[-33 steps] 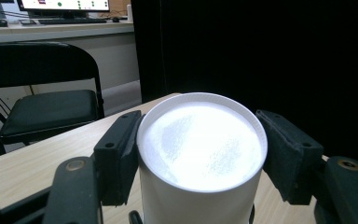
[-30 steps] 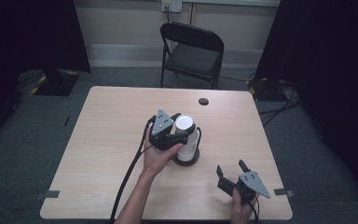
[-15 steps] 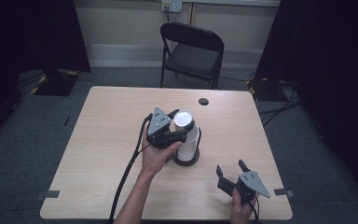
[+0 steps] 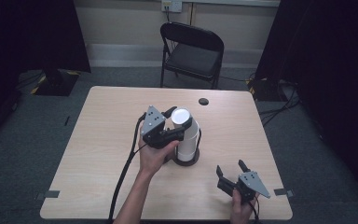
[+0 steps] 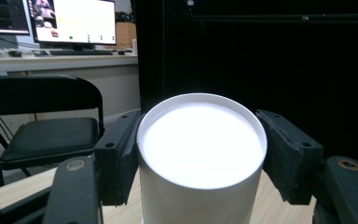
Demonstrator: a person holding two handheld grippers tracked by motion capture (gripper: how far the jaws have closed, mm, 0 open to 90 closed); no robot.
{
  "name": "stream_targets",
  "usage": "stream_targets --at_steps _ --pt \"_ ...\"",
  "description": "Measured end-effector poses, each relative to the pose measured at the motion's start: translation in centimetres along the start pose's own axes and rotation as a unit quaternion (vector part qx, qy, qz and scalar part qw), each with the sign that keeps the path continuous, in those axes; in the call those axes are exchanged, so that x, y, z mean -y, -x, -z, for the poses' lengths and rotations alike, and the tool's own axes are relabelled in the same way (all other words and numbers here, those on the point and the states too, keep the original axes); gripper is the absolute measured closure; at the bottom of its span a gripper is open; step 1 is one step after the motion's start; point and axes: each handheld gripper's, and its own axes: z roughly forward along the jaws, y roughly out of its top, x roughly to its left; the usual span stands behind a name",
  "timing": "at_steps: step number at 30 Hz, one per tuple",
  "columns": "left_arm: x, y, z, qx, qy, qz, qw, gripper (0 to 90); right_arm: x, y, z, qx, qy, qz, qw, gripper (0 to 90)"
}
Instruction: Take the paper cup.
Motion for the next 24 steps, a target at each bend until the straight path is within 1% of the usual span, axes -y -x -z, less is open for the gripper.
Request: stream_targets --at_steps 1,2,3,4,7,8,13,14,15,16,18,19,20,21,22,23,24 --pt "-0.1 -0.1 0.1 0.002 0.001 0.003 1.0000 34.2 0.0 0.0 0.0 0.001 0.000 0.000 1.0000 13.5" --pt "-0.2 -0.1 0.2 0.007 0.007 0.013 0.9999 34.2 0.0 0.0 0.0 0.000 0.000 0.001 1.0000 13.5" --pt "-0.4 -0.2 0.4 0.010 0.007 0.012 0.9998 34.2 0.0 0.0 0.0 0.000 0.000 0.001 1.0000 13.5" --pt "-0.5 -0.1 0.6 0.007 0.010 0.014 0.9998 34.2 0.0 0.0 0.0 0.000 0.000 0.001 1.0000 13.5" --pt "-0.8 -0.1 1.1 0.007 0.014 0.011 0.9998 34.2 0.0 0.0 0.0 0.000 0.000 0.002 1.0000 13.5" --pt "-0.8 -0.1 1.5 0.007 0.018 0.010 0.9998 34.2 0.0 0.0 0.0 0.000 0.000 0.002 1.0000 13.5" --pt "-0.7 0.3 2.2 0.012 0.021 0.011 0.9997 34.2 0.0 0.0 0.0 0.000 0.000 0.003 1.0000 13.5" --pt "-0.6 0.4 2.4 0.014 0.019 0.008 0.9997 34.2 0.0 0.0 0.0 0.000 0.000 0.003 1.0000 13.5" --pt "-0.6 0.5 2.5 0.015 0.019 0.010 0.9997 34.2 0.0 0.0 0.0 0.000 0.000 0.003 1.0000 13.5" --pt "-0.5 0.6 2.6 0.021 0.015 0.013 0.9996 34.2 0.0 -0.1 0.0 0.000 -0.001 0.004 1.0000 13.5" --pt "-0.5 0.6 2.7 0.021 0.012 0.012 0.9996 34.2 0.0 -0.1 0.0 -0.001 -0.001 0.005 1.0000 13.6" --pt "-0.4 0.7 3.0 0.025 0.016 0.020 0.9994 34.2 0.0 -0.1 0.0 -0.001 -0.001 0.007 1.0000 13.6" --pt "-0.4 0.7 3.0 0.025 0.016 0.020 0.9994 34.2 0.0 -0.1 0.0 -0.001 -0.001 0.007 1.0000 13.6" --pt "-0.3 0.7 3.4 0.029 0.018 0.026 0.9991 34.2 0.0 -0.1 0.0 0.000 -0.001 0.009 1.0000 13.6" --pt "-0.3 0.7 3.4 0.029 0.018 0.026 0.9991 34.2 0.0 -0.1 0.0 0.000 -0.001 0.009 1.0000 13.6" --pt "-0.2 0.7 3.6 0.031 0.019 0.033 0.9988 34.2 0.0 -0.2 0.0 -0.001 -0.002 0.009 1.0000 13.6" --pt "0.0 0.6 3.9 0.033 0.017 0.034 0.9987 34.2 0.0 -0.2 -0.1 0.000 -0.002 0.009 1.0000 13.6"
